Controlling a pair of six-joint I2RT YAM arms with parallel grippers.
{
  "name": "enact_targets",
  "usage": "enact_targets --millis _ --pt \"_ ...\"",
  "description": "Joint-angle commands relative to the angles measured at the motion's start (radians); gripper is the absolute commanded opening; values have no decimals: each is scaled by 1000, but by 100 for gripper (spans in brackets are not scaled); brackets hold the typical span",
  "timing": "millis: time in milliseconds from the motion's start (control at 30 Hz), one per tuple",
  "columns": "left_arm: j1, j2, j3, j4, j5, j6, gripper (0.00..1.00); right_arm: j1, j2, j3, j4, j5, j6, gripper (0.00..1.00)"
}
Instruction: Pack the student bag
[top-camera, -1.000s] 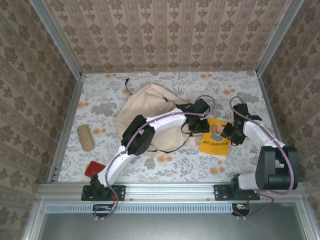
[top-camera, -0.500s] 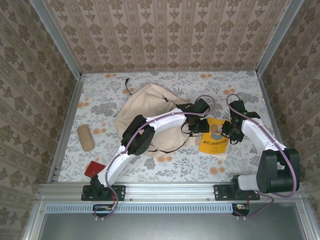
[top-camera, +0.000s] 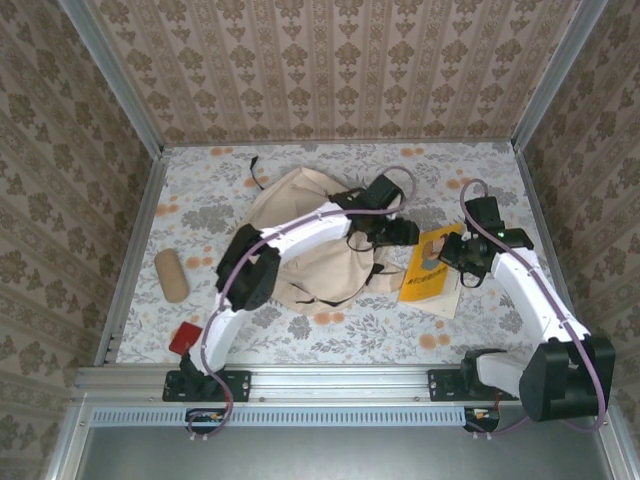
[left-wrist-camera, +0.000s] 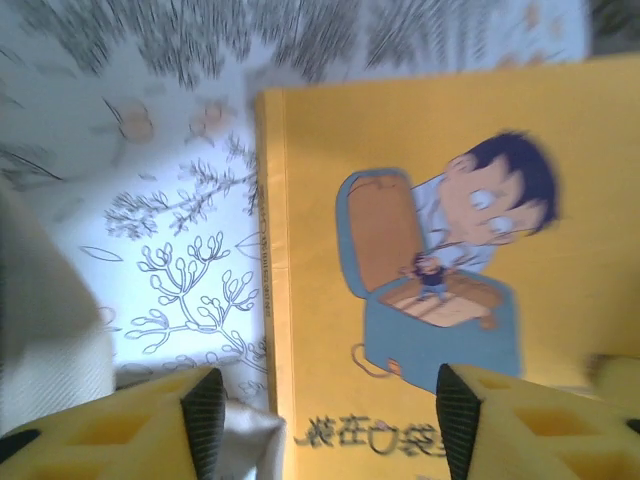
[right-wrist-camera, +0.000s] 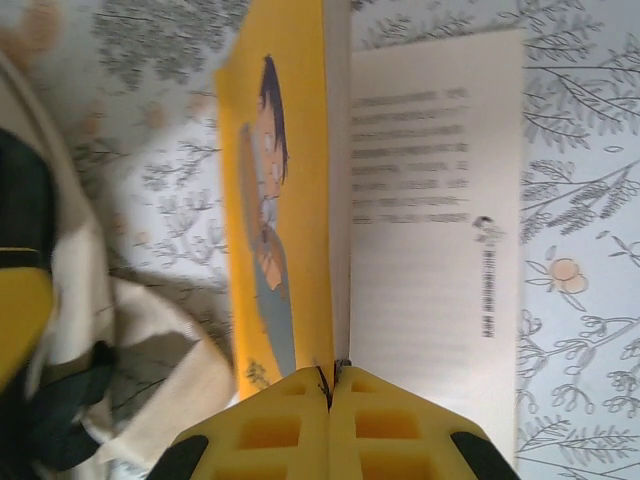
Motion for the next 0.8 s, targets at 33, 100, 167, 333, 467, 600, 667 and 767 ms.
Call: enact_targets --millis 33,100,167,333,467,600,667,767 --pt "63 -149 -101 66 39 24 67 2 -83 75 27 -106 -18 0" --pt "91 -186 -141 63 64 46 69 2 -104 97 35 -140 -16 0" --pt "119 -225 -193 61 74 53 72 2 -114 122 46 -192 -14 0" --pt "189 -337 -369 139 131 56 85 2 -122 163 91 -365 -2 0" --pt "236 -426 -516 295 251 -8 94 6 -122 157 185 -531 34 0" --pt "276 -508 -663 524 388 -151 100 10 -116 136 300 -653 88 0" --pt "288 -531 -708 592 421 -189 100 13 -108 127 353 -700 118 0" --pt "300 -545 -755 663 443 -247 100 18 -96 121 418 -750 162 0"
